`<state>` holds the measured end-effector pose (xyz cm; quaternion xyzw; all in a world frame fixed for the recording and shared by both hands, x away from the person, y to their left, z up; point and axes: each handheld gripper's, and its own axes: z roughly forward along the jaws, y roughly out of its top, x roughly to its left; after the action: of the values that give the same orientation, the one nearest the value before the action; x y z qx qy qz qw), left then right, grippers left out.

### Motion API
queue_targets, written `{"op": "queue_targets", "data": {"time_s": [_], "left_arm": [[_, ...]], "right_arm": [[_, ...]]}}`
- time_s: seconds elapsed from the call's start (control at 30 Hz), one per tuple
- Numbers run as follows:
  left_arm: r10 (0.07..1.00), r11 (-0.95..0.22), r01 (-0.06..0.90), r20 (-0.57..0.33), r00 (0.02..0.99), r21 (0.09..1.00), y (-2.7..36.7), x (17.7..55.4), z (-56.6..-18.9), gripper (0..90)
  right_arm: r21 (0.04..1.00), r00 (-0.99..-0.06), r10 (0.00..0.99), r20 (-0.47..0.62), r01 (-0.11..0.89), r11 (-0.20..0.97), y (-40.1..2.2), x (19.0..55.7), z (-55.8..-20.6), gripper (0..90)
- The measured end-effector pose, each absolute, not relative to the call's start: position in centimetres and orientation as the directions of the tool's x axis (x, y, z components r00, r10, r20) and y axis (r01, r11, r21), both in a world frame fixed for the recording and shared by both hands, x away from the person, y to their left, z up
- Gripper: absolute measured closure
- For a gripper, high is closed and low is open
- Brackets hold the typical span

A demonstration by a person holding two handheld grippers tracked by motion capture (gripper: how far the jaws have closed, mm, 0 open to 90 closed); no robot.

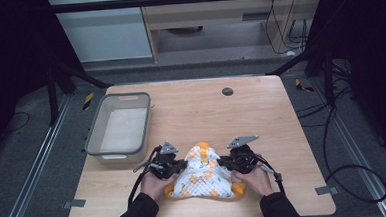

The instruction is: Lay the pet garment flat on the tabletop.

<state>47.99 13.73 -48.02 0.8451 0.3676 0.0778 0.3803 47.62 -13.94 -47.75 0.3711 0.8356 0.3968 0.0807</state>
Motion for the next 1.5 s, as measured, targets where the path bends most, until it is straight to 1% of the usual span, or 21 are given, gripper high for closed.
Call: {"op": "queue_targets", "data": {"time_s": [0.2, 0.23, 0.53, 0.9, 1.13, 1.23, 1.33, 1.43, 1.47, 1.5], "left_arm": [[0.678, -0.413, 0.547, -0.155, 0.718, 0.728, 14.0, 47.4, -46.9, 88.5], [0.676, -0.415, 0.537, -0.145, 0.722, 0.735, 14.1, 47.3, -46.6, 88.5], [0.659, -0.354, 0.480, -0.149, 0.737, 0.803, 15.0, 45.4, -43.7, 88.7], [0.646, -0.319, 0.412, -0.122, 0.753, 0.853, 15.3, 42.3, -41.2, 88.8], [0.634, -0.295, 0.341, -0.084, 0.769, 0.893, 15.1, 41.3, -38.2, 88.9], [0.644, -0.291, 0.315, -0.058, 0.762, 0.904, 14.7, 41.8, -36.7, 89.0], [0.670, -0.282, 0.303, -0.039, 0.741, 0.910, 14.2, 43.5, -35.4, 89.0], [0.729, -0.266, 0.309, -0.019, 0.684, 0.913, 13.4, 46.3, -35.0, 88.4], [0.756, -0.246, 0.319, -0.025, 0.654, 0.916, 13.2, 47.5, -35.2, 86.9], [0.783, -0.218, 0.332, -0.039, 0.621, 0.918, 13.0, 48.8, -35.6, 82.7]], "right_arm": [[0.742, -0.717, 0.678, 0.159, 0.540, 0.397, -14.2, 47.2, -46.8, 85.2], [0.749, -0.718, 0.676, 0.166, 0.538, 0.387, -14.3, 47.0, -46.6, 85.2], [0.815, -0.744, 0.655, 0.130, 0.457, 0.357, -14.7, 45.5, -44.3, 85.2], [0.867, -0.770, 0.630, 0.098, 0.377, 0.325, -15.2, 42.6, -42.2, 85.2], [0.903, -0.769, 0.635, 0.067, 0.318, 0.290, -15.4, 41.3, -39.7, 85.1], [0.918, -0.756, 0.652, 0.054, 0.295, 0.267, -15.4, 41.7, -38.5, 85.0], [0.928, -0.736, 0.675, 0.048, 0.283, 0.242, -15.1, 43.2, -37.5, 84.6], [0.932, -0.690, 0.723, 0.041, 0.287, 0.221, -14.5, 45.9, -37.1, 84.2], [0.931, -0.663, 0.748, 0.029, 0.290, 0.222, -14.3, 47.1, -37.2, 83.8], [0.928, -0.637, 0.770, 0.028, 0.302, 0.216, -14.2, 48.3, -37.5, 83.3]]}}
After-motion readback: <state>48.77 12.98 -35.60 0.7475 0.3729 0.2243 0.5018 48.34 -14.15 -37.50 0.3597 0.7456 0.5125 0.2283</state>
